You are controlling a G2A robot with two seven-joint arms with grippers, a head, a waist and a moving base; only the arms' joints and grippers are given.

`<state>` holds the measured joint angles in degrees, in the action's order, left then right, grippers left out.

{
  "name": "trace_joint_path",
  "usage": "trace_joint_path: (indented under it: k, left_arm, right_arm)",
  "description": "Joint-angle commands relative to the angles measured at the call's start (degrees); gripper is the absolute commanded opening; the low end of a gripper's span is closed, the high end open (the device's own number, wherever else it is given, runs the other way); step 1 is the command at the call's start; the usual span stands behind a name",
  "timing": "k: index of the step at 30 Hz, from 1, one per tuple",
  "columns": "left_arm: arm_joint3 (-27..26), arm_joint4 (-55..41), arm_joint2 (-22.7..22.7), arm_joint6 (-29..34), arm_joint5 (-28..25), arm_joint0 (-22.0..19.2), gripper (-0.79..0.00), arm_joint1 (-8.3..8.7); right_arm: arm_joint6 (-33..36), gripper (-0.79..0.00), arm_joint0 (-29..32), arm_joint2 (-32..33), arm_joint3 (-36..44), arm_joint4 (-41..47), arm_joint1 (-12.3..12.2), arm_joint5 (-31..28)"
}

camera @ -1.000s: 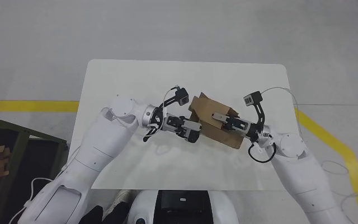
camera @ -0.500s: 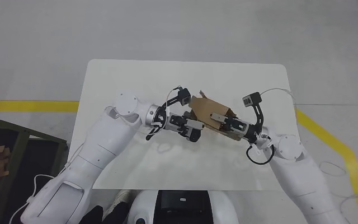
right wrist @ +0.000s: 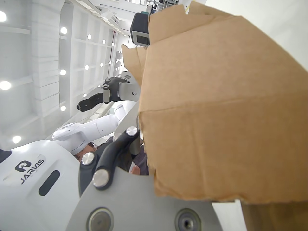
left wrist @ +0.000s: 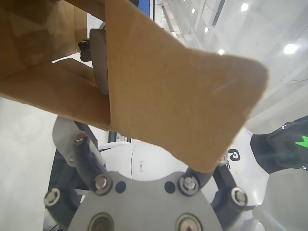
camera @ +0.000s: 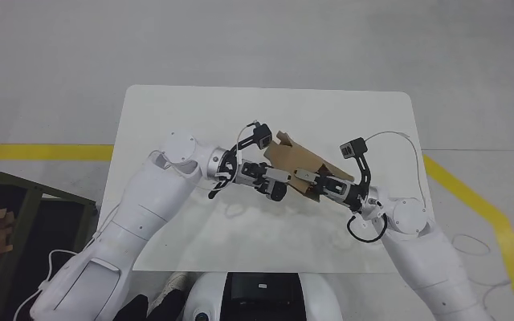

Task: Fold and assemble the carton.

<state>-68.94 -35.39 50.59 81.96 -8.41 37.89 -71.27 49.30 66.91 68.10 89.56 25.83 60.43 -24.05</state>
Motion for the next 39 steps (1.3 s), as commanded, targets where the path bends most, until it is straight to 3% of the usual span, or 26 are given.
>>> trace_joint_path:
  k: [1, 13, 25, 39]
  left_arm:
    - [-0.2, 0.1, 0.1, 0.0, 0.1, 0.1, 0.0, 0.03]
    - [-0.4, 0.4, 1.8, 0.1, 0.0, 0.6, 0.0, 0.4]
    - [-3.4, 1.6, 10.9, -1.5, -1.0, 5.8, 0.0, 3.25]
    - [-4.7, 2.7, 12.4, -2.4, -1.6, 7.6, 0.0, 3.91]
  right_arm:
    - [-0.1, -0.785, 0.0, 0.1, 0.0, -0.1, 0.0, 0.1]
    - [0.1, -0.785, -0.2, 1.0, -0.7, 0.2, 0.2, 0.0]
    - [15.9, -0.785, -2.0, 4.1, -2.9, 4.6, -0.9, 2.4]
    - [19.4, -0.785, -2.8, 5.0, -4.1, 5.2, -1.2, 3.0]
